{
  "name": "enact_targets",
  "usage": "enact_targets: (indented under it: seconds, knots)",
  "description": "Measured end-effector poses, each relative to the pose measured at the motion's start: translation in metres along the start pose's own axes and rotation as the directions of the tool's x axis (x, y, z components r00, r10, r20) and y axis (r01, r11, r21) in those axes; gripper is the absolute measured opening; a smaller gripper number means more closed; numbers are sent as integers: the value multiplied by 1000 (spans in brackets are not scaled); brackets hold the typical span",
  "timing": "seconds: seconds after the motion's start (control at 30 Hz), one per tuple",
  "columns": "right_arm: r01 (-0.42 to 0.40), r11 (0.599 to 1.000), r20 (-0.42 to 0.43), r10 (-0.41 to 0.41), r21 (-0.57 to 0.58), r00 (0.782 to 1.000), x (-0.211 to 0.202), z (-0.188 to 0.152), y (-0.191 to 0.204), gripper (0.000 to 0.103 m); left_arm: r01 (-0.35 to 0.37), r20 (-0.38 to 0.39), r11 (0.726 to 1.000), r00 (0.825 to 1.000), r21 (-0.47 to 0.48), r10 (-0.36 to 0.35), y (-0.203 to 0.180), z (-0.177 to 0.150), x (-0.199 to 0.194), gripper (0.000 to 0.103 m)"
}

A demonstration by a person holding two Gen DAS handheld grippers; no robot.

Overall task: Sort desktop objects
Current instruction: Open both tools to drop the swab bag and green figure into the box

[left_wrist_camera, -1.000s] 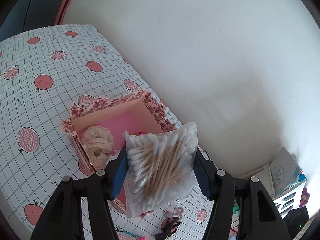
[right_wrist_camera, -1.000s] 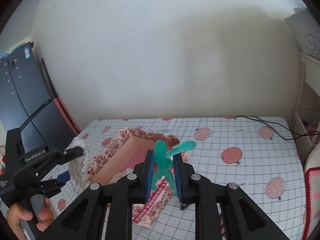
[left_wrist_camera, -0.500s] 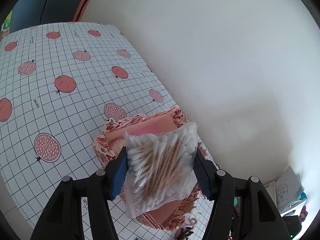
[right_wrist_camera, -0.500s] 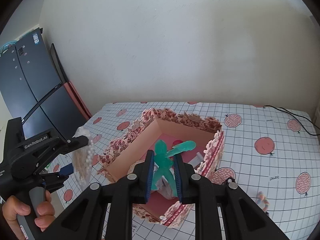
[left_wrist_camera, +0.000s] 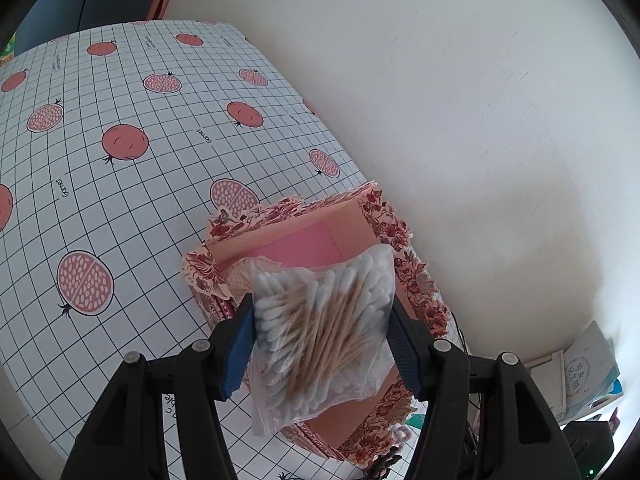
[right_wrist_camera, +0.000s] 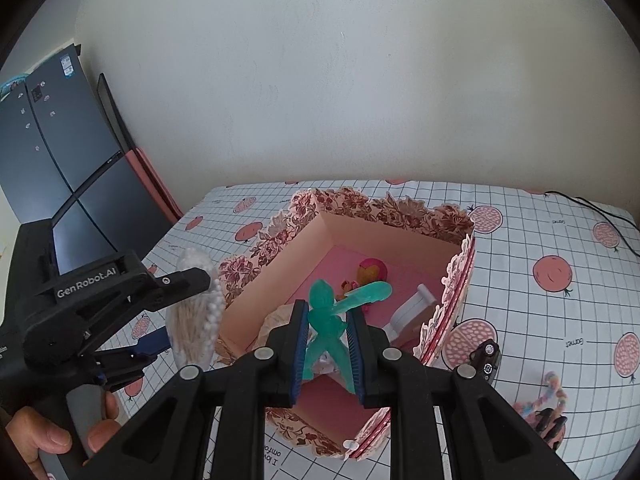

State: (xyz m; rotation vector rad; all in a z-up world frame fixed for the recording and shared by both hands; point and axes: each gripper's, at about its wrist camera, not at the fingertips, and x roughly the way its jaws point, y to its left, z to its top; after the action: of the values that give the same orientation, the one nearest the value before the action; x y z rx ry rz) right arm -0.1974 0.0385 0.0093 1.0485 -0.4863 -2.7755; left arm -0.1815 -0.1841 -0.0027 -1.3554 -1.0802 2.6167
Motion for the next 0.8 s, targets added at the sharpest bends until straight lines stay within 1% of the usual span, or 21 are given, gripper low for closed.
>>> enact_targets:
  seconds: [0.07, 0.27, 0.33, 0.4, 0.47, 0.53, 0.6, 0.63, 0.7, 0.8]
  knots:
    - [1, 1000, -3, -1, 2, 1000, 2, -1, 0, 23, -4, -7, 1000, 1000, 1, 4, 1, -1, 3, 63]
    - [7, 1000, -4, -7, 1, 1000, 2, -1, 1, 23, -7, -24, 1000, 1000, 0, 7, 1, -2, 7, 64]
    - [8, 1000, -7, -8, 1, 1000, 2, 0, 0, 23, -17, -31, 1000, 999, 11, 17, -1, -2, 8, 68]
    - [16, 1000, -10, -16, -2, 1000, 2, 0, 0, 23, -26, -25, 1000, 999, 16, 27, -2, -2, 8, 74]
    - [29, 1000, -15, -30, -6, 999, 1, 0, 0, 25, -25, -20, 999, 999, 22, 26, -3, -2, 8, 75]
    - [39, 999, -14, -39, -4, 999, 0, 0, -2, 32, -24, -21, 999, 999, 28, 24, -5, -2, 8, 80]
    - [63, 998, -7, -63, -7, 998, -3, 2, -2, 48, -31, -16, 999, 999, 33, 31, -6, -2, 7, 81]
    - [76, 997, -2, -76, -11, 997, -4, 2, -2, 51, -34, -14, 999, 999, 37, 35, -6, -1, 6, 82]
    - [91, 996, 4, -91, -18, 996, -6, 4, -3, 62, -46, -6, 998, 999, 45, 46, -8, -1, 5, 82]
    - [109, 994, 11, -109, -11, 994, -9, 5, -7, 69, -81, 17, 994, 997, 68, 80, -11, -1, 1, 83]
